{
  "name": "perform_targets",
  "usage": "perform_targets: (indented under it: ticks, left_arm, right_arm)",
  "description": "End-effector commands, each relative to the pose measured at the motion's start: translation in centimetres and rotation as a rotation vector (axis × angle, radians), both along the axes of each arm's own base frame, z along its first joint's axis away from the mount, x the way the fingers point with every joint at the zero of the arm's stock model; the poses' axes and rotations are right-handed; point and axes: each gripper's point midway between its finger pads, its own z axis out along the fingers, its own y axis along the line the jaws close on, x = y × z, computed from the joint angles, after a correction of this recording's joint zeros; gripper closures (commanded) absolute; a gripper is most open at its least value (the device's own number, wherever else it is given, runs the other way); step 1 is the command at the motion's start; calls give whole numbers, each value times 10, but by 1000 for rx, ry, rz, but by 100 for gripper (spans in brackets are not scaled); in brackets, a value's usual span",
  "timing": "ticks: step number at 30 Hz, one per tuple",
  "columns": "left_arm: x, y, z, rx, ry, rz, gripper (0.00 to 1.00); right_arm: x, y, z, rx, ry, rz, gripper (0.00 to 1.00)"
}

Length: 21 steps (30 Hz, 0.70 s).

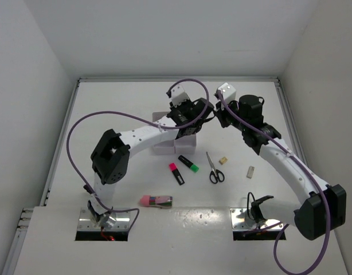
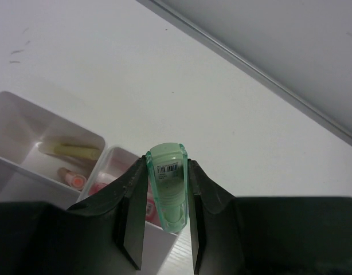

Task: Sort the stationery into containers
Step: Place the stationery in the storage box.

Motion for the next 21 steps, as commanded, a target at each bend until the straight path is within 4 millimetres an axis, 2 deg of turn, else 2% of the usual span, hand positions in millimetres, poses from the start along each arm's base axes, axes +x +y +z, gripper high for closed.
perform_targets:
  ticks: [1, 6, 14, 18, 21]
  left_arm:
    - [6, 10, 7, 87, -45, 49, 100]
    - [9, 11, -12, 158, -25, 60, 100]
    - [13, 9, -27, 195, -12, 60, 98]
    - [11, 9, -36, 190, -1, 57, 77]
    - [10, 10, -30, 182, -8, 58, 68]
  right_arm:
    - [3, -4, 20, 19, -70, -9, 100]
    - [0, -4, 25, 23, -94, 4, 100]
    - [-2, -4, 26, 26, -103, 4, 100]
    - [0, -7, 26, 25, -103, -5, 100]
    - [-1, -8, 29, 29, -111, -5, 100]
